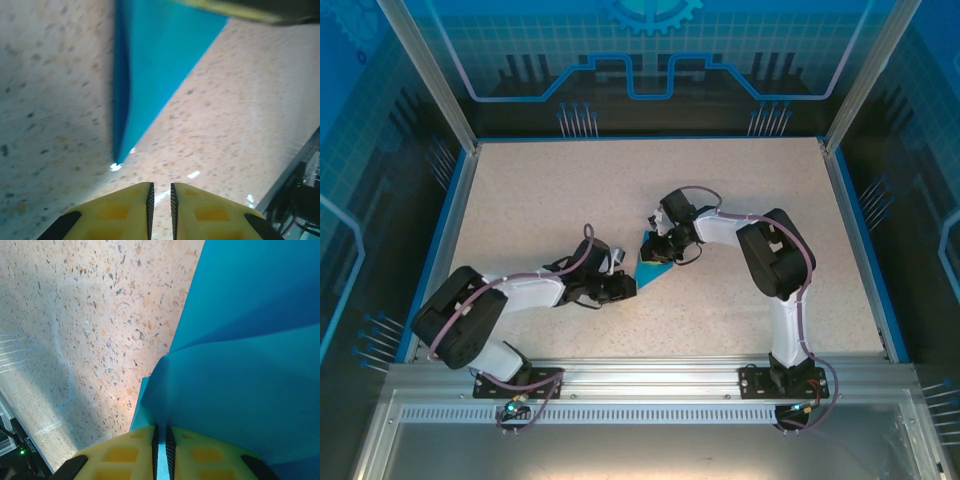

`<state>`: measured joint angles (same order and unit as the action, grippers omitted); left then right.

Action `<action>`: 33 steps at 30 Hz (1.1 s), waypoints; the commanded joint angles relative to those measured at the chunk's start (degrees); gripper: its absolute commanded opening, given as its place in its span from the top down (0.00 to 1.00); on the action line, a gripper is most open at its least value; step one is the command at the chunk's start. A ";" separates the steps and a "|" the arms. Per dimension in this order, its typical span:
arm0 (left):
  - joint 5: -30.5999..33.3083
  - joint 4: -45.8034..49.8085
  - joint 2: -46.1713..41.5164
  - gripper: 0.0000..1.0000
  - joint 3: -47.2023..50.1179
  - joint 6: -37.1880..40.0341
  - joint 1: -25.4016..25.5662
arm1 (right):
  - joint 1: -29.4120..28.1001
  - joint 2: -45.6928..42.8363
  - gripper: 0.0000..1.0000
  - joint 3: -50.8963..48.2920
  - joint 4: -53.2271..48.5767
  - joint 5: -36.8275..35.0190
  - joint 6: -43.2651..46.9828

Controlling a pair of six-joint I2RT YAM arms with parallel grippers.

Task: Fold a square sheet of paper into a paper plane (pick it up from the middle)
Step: Fourth fold the wing at the center of the table.

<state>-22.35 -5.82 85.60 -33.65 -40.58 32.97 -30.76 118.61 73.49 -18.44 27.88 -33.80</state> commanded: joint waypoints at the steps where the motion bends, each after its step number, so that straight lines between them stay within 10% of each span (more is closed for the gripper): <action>1: -0.13 1.38 0.21 0.78 -5.11 0.59 -0.95 | 0.13 3.30 0.83 -0.63 -4.15 -3.99 0.66; 33: 0.46 -4.50 19.88 0.87 -2.91 -0.91 -1.02 | -0.12 2.94 0.83 -2.05 -2.30 -4.19 -0.56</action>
<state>-24.36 -15.90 100.88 -39.20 -41.95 31.38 -30.76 118.63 73.36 -18.13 27.88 -34.06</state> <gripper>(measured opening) 0.126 0.173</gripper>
